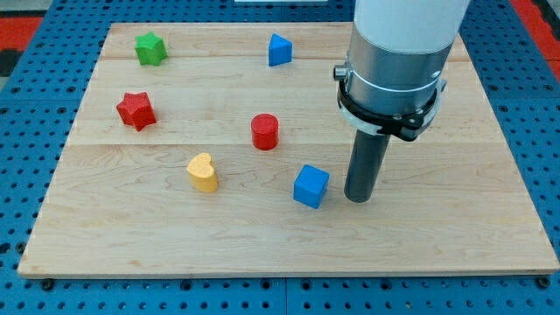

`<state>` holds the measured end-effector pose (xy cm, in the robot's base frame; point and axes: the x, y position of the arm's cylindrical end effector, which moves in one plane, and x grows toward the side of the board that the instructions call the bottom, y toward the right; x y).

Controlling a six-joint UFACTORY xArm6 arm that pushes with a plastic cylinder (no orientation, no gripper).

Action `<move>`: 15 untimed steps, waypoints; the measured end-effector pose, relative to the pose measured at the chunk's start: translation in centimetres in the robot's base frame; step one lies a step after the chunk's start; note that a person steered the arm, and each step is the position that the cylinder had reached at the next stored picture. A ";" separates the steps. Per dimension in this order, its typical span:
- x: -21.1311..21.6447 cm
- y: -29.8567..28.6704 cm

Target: Move the yellow heart to the bottom center

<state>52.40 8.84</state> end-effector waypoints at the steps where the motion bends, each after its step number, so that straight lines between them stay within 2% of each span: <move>1: -0.2 -0.1; 2: -0.2 -3.9; 3: -0.6 -3.9; 4: -2.8 -3.3; 5: -2.8 -6.2; 6: 1.7 -13.1; 7: 2.0 -14.5; 8: 5.3 -11.5; 9: 6.2 -16.5; 10: 4.1 -23.1; 11: 5.2 -22.6; 12: 9.2 -19.0; 13: 6.5 -17.3; 14: 4.0 -18.4; 15: 3.5 -22.0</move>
<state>55.91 -13.18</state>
